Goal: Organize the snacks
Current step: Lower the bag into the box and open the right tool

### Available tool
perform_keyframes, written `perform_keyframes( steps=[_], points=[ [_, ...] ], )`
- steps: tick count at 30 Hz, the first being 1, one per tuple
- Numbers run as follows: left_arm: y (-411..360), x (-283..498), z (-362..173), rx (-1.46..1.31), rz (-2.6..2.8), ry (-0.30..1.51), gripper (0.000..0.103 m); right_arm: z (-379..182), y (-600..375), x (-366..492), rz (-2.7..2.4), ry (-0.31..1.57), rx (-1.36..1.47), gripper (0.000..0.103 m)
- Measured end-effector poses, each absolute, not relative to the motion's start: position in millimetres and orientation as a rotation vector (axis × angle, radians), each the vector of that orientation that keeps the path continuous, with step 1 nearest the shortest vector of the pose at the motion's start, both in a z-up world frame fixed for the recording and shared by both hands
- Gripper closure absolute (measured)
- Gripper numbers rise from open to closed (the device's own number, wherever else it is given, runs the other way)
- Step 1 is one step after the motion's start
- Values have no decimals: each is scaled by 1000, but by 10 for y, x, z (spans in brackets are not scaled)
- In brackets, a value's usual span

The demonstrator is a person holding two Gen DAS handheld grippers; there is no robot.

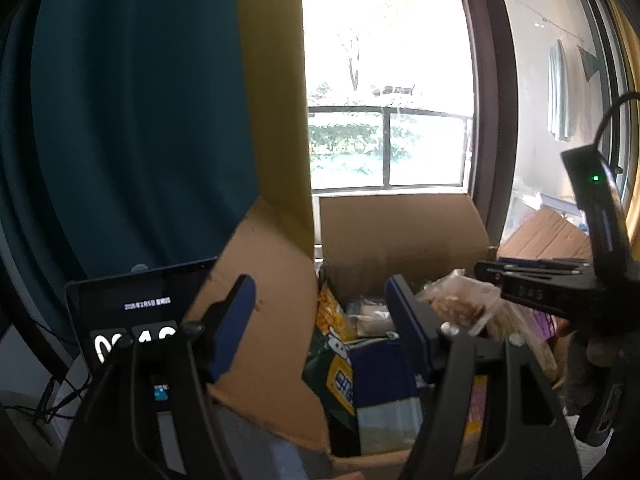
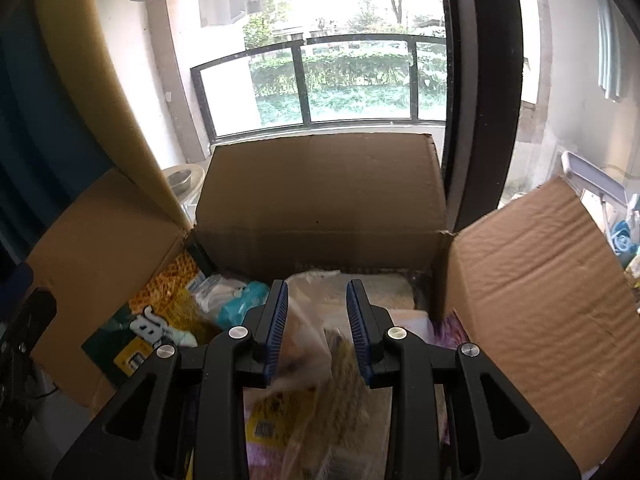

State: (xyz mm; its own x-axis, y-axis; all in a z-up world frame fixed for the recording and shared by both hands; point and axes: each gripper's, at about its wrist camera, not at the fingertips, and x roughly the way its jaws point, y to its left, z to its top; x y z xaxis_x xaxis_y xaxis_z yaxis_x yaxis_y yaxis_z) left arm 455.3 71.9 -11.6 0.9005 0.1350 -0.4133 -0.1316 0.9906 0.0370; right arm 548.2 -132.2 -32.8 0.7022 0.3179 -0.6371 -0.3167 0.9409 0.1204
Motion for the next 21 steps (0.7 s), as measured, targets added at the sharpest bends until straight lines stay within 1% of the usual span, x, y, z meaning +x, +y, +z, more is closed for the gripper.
perform_keyframes(
  steps=[8, 21],
  points=[
    [682, 4360, -61, 0, 135, 432, 34, -231, -1520, 5241, 337, 693, 16, 71],
    [617, 3889, 0, -44, 130, 457, 34, -12, -1708, 4616, 354, 642, 6, 71]
  ],
)
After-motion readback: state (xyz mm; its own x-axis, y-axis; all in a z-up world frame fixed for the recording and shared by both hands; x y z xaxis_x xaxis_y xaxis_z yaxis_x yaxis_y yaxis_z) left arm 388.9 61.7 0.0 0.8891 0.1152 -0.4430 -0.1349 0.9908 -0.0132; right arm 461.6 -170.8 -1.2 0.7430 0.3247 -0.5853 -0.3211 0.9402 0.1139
